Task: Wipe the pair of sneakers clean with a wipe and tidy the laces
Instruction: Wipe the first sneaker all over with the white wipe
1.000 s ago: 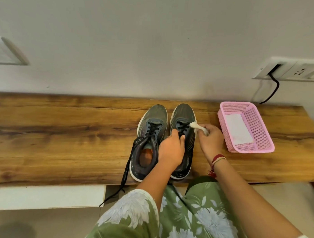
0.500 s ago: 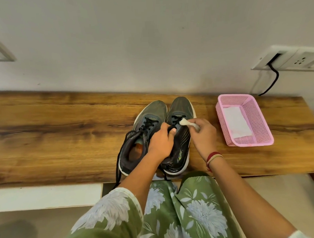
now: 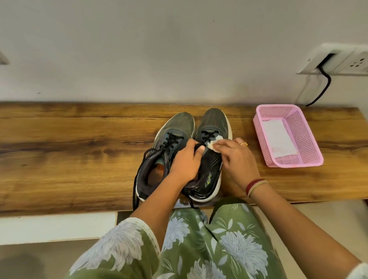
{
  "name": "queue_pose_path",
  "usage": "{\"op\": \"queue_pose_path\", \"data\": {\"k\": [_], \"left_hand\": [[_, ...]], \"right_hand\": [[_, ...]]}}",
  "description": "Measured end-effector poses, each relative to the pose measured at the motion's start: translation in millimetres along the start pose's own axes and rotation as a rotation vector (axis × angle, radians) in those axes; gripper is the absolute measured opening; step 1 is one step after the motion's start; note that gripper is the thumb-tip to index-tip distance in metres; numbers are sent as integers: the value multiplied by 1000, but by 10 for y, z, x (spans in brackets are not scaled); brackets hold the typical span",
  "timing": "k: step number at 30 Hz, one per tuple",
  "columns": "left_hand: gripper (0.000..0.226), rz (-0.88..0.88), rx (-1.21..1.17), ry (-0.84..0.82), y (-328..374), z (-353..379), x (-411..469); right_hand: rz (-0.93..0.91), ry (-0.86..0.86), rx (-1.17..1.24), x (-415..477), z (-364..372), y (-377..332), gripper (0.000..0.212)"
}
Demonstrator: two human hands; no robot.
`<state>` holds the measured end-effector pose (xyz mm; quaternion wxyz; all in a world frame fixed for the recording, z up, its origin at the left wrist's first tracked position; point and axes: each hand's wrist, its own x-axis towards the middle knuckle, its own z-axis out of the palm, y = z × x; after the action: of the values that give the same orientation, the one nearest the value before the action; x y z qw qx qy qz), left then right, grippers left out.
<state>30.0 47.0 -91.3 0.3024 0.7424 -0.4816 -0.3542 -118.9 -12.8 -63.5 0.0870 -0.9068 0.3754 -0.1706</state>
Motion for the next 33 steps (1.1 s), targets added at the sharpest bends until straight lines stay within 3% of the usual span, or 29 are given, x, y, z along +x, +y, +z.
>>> {"op": "queue_pose_path", "data": {"k": [2,5,7,11,16,18,21,26,28,31,33], "left_hand": [[25,4,-8,4,-8,0,4],[25,6,-21,7,-35,-4,14],[23,6,-31,11,-35,2,16],[23,0,-31,10,-12,10,9],[24,6,-25,16,-17,3,13],[24,7,-18,13,-11,7,9],[24,10,-3,11,-5,4,5],[24,19,-3,22,2,-1,1],[24,22,6,24,11,6,0],[24,14,16,23,19,12,-7],[24,16,15,23,25,6,-12]], "right_hand": [[-28,-17,44,-44,39,-38,32],[-250,-112,27,-165,30,-114,30],[-300,-128,-18,-151,0,-64,29],[10,-23,33,-78,27,41,33],[-329,-162,-21,-233,3,-75,34],[-262,-135,-63,-182,-13,6,34],[-3,-38,-16,-117,19,93,38],[-322,-148,-31,-267,-6,18,33],[-257,-139,-55,-203,-25,135,33],[-6,-70,-19,-122,14,254,38],[-92,-85,-19,-173,45,203,38]]}}
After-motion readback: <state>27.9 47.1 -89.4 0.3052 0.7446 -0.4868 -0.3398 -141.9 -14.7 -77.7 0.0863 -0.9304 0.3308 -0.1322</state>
